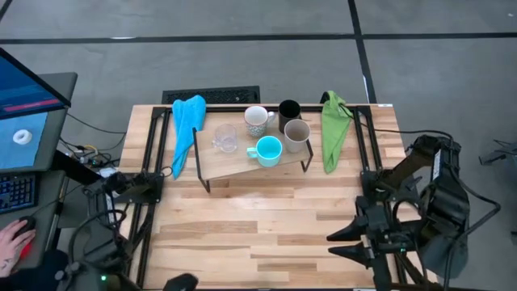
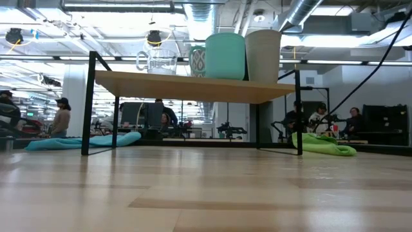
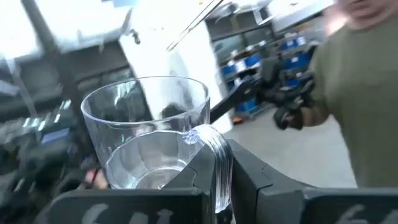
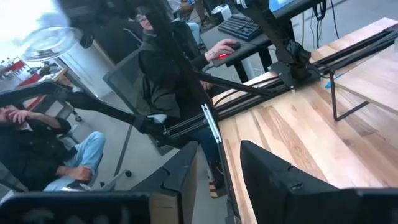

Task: Stack small to large cups/mugs on shelf
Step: Put the transparent mug on the shelf

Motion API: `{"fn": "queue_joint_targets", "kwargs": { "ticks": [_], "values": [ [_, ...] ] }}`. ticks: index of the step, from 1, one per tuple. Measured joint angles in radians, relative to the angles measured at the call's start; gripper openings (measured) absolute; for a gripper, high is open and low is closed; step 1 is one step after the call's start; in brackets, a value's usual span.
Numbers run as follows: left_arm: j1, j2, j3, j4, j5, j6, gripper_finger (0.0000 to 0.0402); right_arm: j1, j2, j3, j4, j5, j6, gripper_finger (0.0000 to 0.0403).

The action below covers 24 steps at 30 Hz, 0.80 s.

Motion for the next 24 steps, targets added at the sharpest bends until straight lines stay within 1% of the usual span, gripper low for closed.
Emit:
{"fn": "queue_joint_targets", "kwargs": {
  "ticks": [3,4,5,6,8,10,14,16,18,20,21,24],
  "values": [
    [-0.004,0.000,0.000,0.032,0.075,0.081,0.0012,0.000,0.000,0.000,0.000,0.000,0.018,0.0139],
    [-0.006,0.000,0.000,0.042,0.085,0.104,0.0012,0.000,0.000,0.000,0.000,-0.001,0.022,0.0138],
    [-0.006,0.000,0.000,0.041,0.080,0.117,0.0011,0.001,0.000,0.000,0.000,-0.003,0.022,0.0137],
    [-0.007,0.000,0.000,0.032,0.053,0.127,0.0010,0.002,0.000,0.000,0.000,-0.003,0.022,0.0137],
    [-0.007,0.000,0.000,-0.007,-0.037,0.144,0.0009,0.002,0.000,0.000,0.000,-0.010,0.023,0.0137],
    [-0.007,0.000,0.000,-0.063,-0.161,0.168,0.0010,0.001,0.000,0.000,0.000,-0.028,0.026,0.0137],
    [-0.006,0.000,0.000,-0.230,-0.515,0.223,0.0016,0.001,0.000,0.000,-0.001,-0.035,0.070,0.0134],
    [0.001,0.000,0.000,-0.308,-0.656,0.268,0.0015,-0.003,0.000,0.000,-0.001,-0.035,0.091,0.0133],
    [0.010,0.000,0.000,-0.364,-0.775,0.316,0.0012,-0.008,0.000,0.000,-0.007,-0.035,0.107,0.0133],
    [0.026,0.000,0.000,-0.390,-0.853,0.376,0.0009,-0.017,0.000,0.000,-0.021,-0.035,0.130,0.0133],
    [0.036,0.000,0.000,-0.389,-0.870,0.427,0.0008,-0.024,0.000,0.000,-0.028,-0.035,0.142,0.0133],
    [0.061,0.000,0.000,-0.350,-0.880,0.635,0.0011,-0.043,0.000,0.000,-0.032,-0.035,0.165,0.0132]
  ]
}}
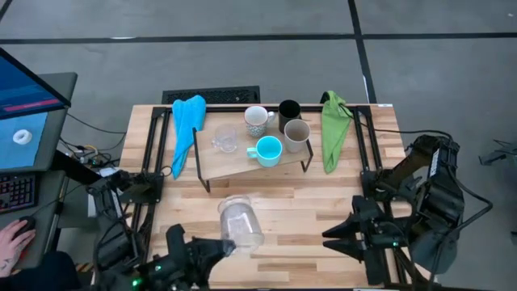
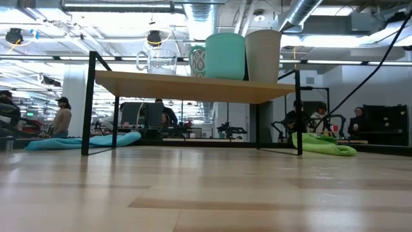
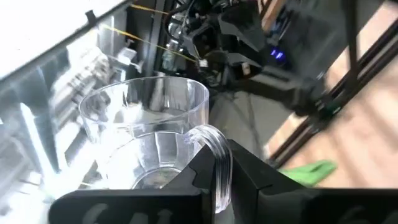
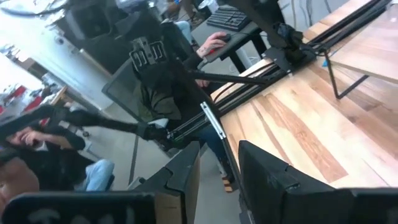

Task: Stack small to large cups/mugs on shelf
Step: Put the transparent mug on the shelf

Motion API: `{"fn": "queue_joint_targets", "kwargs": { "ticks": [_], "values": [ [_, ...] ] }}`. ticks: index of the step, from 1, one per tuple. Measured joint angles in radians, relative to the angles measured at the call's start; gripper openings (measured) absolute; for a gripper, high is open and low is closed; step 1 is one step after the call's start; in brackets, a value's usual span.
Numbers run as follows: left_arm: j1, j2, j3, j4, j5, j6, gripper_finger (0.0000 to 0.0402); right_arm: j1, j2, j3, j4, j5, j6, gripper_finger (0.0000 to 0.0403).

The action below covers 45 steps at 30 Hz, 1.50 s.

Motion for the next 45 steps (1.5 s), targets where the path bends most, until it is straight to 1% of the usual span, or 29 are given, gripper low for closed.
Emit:
{"fn": "queue_joint_targets", "kwargs": {
  "ticks": [2,4,6,8,10,13,15,17,19,22,24,27,29,30,32,33,35,37,40,42,43,45],
  "values": [
    [0.013,0.000,0.000,0.065,0.002,0.124,0.0016,-0.011,0.000,0.000,0.000,0.000,0.008,0.0132],
    [0.021,0.000,0.001,0.124,0.034,0.183,0.0019,-0.018,0.000,0.000,0.000,0.000,0.008,0.0132],
    [0.027,0.000,0.005,0.158,0.070,0.217,0.0018,-0.020,0.000,0.000,0.000,0.000,0.007,0.0132],
    [0.029,0.000,0.005,0.193,0.080,0.230,0.0015,-0.020,0.000,0.000,0.000,0.000,0.007,0.0132],
    [0.032,0.000,0.007,0.239,0.082,0.190,0.0011,-0.020,0.000,0.000,-0.005,0.000,0.007,0.0132],
    [0.033,0.000,0.007,0.286,0.080,0.053,0.0010,-0.020,0.000,0.000,-0.017,0.000,0.007,0.0132],
    [0.036,-0.002,0.007,0.337,0.092,-0.085,0.0013,-0.020,0.000,0.000,-0.019,0.000,0.007,0.0132],
    [0.036,-0.012,0.007,0.386,0.136,-0.250,0.0017,-0.021,0.000,0.000,-0.020,0.000,0.007,0.0132],
    [0.033,-0.030,0.007,0.405,0.222,-0.415,0.0019,-0.020,0.000,0.000,-0.024,0.000,0.007,0.0133],
    [0.018,-0.055,0.008,0.432,0.391,-0.646,0.0017,-0.020,0.000,0.000,-0.037,0.000,0.007,0.0132],
    [0.011,-0.066,0.008,0.483,0.491,-0.774,0.0011,-0.016,0.000,0.000,-0.045,0.000,0.007,0.0131],
    [0.006,-0.079,0.008,0.564,0.636,-0.919,0.0002,-0.015,0.000,0.000,-0.051,0.000,0.006,0.0130],
    [0.006,-0.081,0.008,0.599,0.697,-0.993,0.0003,-0.015,0.000,0.000,-0.059,-0.002,0.006,0.0130],
    [0.005,-0.081,0.008,0.610,0.708,-1.014,0.0004,-0.015,0.000,0.000,-0.061,-0.003,0.006,0.0130],
    [0.001,-0.080,0.008,0.605,0.697,-1.034,0.0005,-0.016,0.000,0.000,-0.069,-0.010,0.006,0.0130],
    [-0.003,-0.080,0.008,0.590,0.673,-1.034,0.0004,-0.016,0.000,0.000,-0.072,-0.016,0.006,0.0130],
    [-0.009,-0.080,0.008,0.547,0.604,-1.020,0.0002,-0.016,0.000,0.000,-0.078,-0.022,0.006,0.0129],
    [-0.013,-0.080,0.008,0.465,0.502,-0.999,0.0003,-0.015,0.000,0.000,-0.085,-0.024,0.006,0.0128],
    [-0.014,-0.079,0.008,0.291,0.304,-0.990,0.0002,-0.015,0.000,0.000,-0.092,-0.046,0.006,0.0128],
    [-0.006,-0.079,0.008,0.143,0.194,-1.026,0.0002,-0.015,0.000,0.000,-0.092,-0.054,0.007,0.0128],
    [0.004,-0.078,0.006,0.067,0.165,-1.066,0.0002,-0.015,0.000,0.000,-0.092,-0.062,0.007,0.0128],
    [0.029,-0.078,-0.014,-0.069,0.149,-1.170,0.0001,-0.015,0.000,0.000,-0.092,-0.077,0.007,0.0128]
  ]
}}
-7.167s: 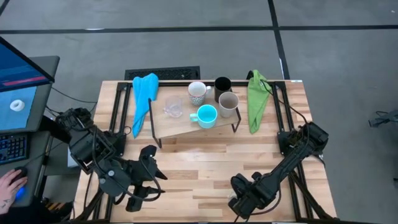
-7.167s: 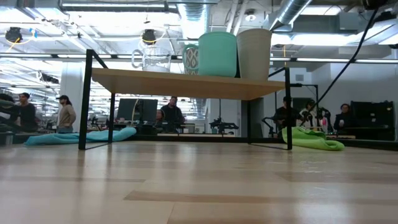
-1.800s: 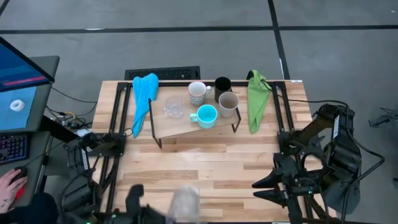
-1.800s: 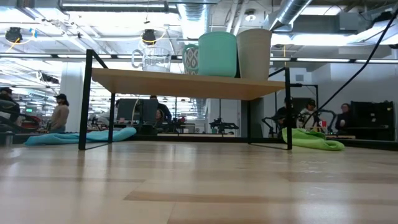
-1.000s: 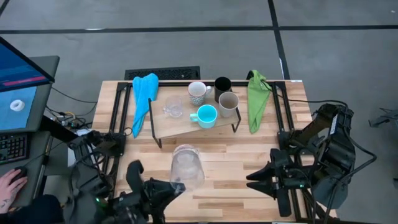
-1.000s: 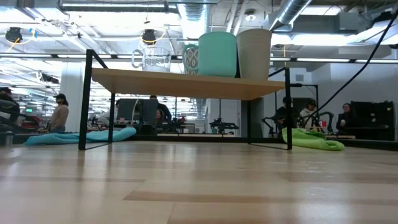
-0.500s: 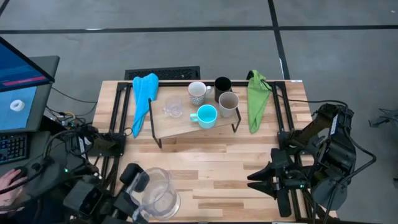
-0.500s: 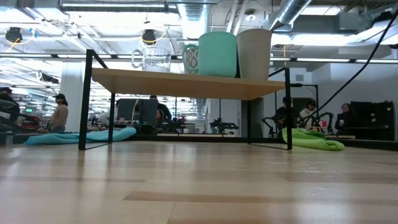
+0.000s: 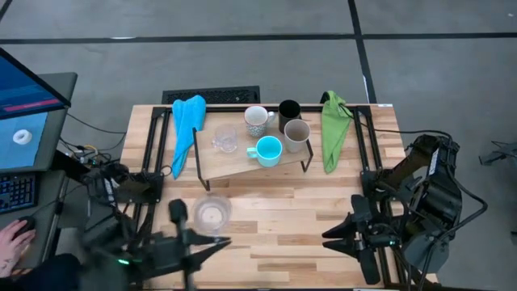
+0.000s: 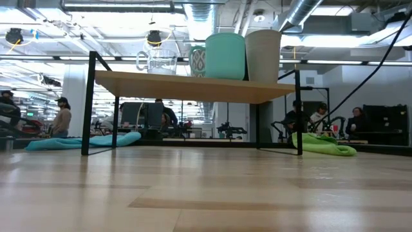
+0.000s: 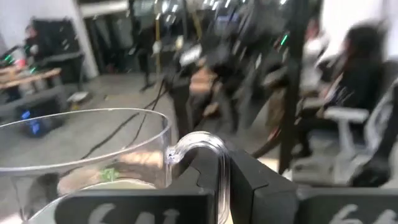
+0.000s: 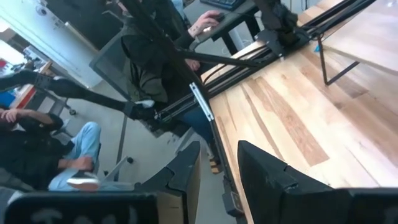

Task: Stack small to large cups/mugs on shelf
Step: Put the transparent mug on the shelf

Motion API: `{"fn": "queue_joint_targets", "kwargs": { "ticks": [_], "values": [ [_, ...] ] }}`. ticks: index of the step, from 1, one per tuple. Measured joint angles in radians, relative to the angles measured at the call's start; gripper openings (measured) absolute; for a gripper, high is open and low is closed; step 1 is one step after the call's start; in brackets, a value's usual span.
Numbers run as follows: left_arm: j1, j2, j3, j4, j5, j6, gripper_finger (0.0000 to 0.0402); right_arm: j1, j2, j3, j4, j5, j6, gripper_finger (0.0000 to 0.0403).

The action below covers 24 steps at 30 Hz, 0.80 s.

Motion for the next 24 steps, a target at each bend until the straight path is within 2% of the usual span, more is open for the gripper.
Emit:
{"fn": "queue_joint_targets", "kwargs": {
  "ticks": [3,8,10,12,14,16,18,20,24],
  "values": [
    [0.042,0.004,-0.050,-0.138,0.010,-0.153,0.0001,0.000,0.000,0.000,0.000,-0.005,0.000,0.0127],
    [0.113,0.003,-0.193,-0.115,0.079,-0.291,0.0001,0.000,0.000,0.000,-0.019,-0.005,0.000,0.0128],
    [0.135,0.003,-0.259,-0.001,0.144,-0.308,0.0001,0.000,0.000,0.000,-0.038,-0.005,0.000,0.0127],
    [0.151,0.003,-0.331,0.181,0.254,-0.257,0.0001,0.000,0.000,-0.007,-0.042,-0.005,0.000,0.0126],
    [0.167,0.003,-0.409,0.414,0.443,-0.154,0.0000,0.000,0.000,-0.015,-0.044,-0.005,0.000,0.0126],
    [0.183,0.003,-0.480,0.650,0.684,-0.040,0.0000,0.002,0.001,-0.016,-0.057,-0.005,0.001,0.0128],
    [0.195,0.003,-0.536,0.837,0.857,0.060,0.0000,0.006,0.000,-0.016,-0.058,-0.005,0.006,0.0128],
    [0.197,-0.006,-0.582,0.928,0.903,0.137,0.0000,0.006,0.000,-0.016,-0.058,-0.005,0.007,0.0128],
    [0.199,-0.060,-0.668,0.934,0.806,0.170,0.0000,0.011,0.000,-0.016,-0.058,-0.003,0.008,0.0127]
  ]
}}
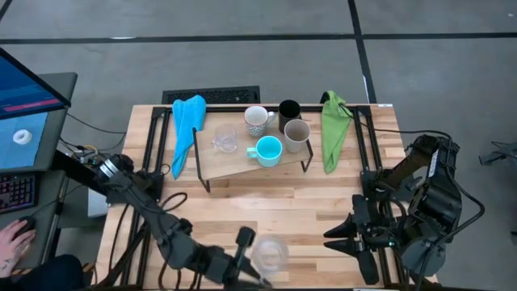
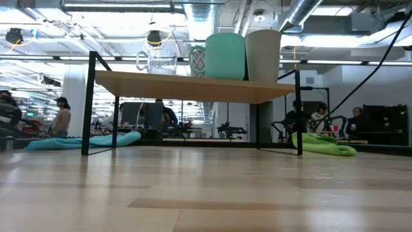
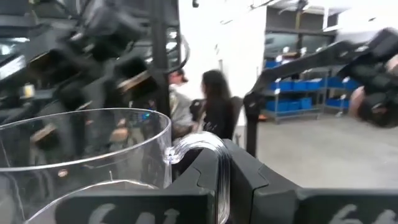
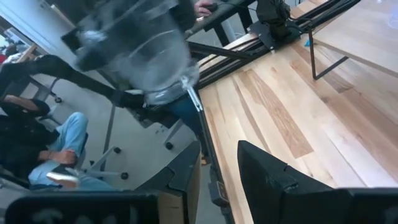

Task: Stack small to large cups/mugs on shelf
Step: Put the transparent mug on the shelf

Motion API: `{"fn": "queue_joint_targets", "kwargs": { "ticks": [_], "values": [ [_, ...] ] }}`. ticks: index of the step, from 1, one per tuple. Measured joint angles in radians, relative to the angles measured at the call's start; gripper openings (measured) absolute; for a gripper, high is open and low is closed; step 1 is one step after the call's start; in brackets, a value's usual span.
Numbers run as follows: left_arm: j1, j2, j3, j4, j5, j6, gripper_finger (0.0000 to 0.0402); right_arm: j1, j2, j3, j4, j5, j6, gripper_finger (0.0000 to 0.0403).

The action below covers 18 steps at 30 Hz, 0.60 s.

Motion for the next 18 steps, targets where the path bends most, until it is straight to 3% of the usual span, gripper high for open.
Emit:
{"fn": "queue_joint_targets", "kwargs": {
  "ticks": [6,15,18],
  "values": [
    [0.006,-0.158,-0.225,0.009,-0.063,-0.069,0.0000,0.004,0.000,0.000,0.000,0.001,0.000,0.0127],
    [0.029,-0.393,-0.636,0.061,-0.343,-0.137,0.0000,0.003,0.000,0.000,0.000,0.002,0.001,0.0126],
    [0.055,-0.427,-0.729,0.060,-0.385,-0.173,0.0000,0.003,0.000,0.000,0.000,0.007,0.010,0.0126]
  ]
}}
